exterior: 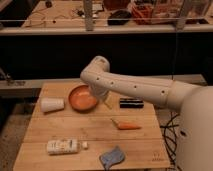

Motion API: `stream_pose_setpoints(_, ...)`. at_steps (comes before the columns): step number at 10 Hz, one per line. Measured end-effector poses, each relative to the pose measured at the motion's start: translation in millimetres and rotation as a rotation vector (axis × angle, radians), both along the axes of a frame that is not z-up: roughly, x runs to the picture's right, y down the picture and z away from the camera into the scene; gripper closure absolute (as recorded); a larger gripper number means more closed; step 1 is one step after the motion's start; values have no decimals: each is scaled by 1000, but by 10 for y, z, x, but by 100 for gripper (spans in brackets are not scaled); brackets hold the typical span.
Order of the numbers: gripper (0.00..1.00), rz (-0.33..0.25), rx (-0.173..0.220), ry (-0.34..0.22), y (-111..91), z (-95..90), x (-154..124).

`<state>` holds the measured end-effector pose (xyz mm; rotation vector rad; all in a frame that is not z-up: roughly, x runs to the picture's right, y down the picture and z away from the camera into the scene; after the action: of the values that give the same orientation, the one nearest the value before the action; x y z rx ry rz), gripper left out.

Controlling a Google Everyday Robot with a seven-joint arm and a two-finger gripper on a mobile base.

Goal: Move the arm in a circular motion

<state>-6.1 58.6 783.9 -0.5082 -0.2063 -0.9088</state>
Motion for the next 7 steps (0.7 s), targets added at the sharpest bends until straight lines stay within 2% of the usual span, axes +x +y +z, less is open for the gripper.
stream_pose_setpoints(1, 25, 0, 1, -2, -9, 25, -3)
stream_pose_setpoints(2, 31, 1, 2, -4, -48, 70, 2)
stream_pose_setpoints(4, 51, -4, 0, -6, -176, 184, 15)
stream_pose_setpoints(7, 81, 7, -6, 1, -214, 208, 146)
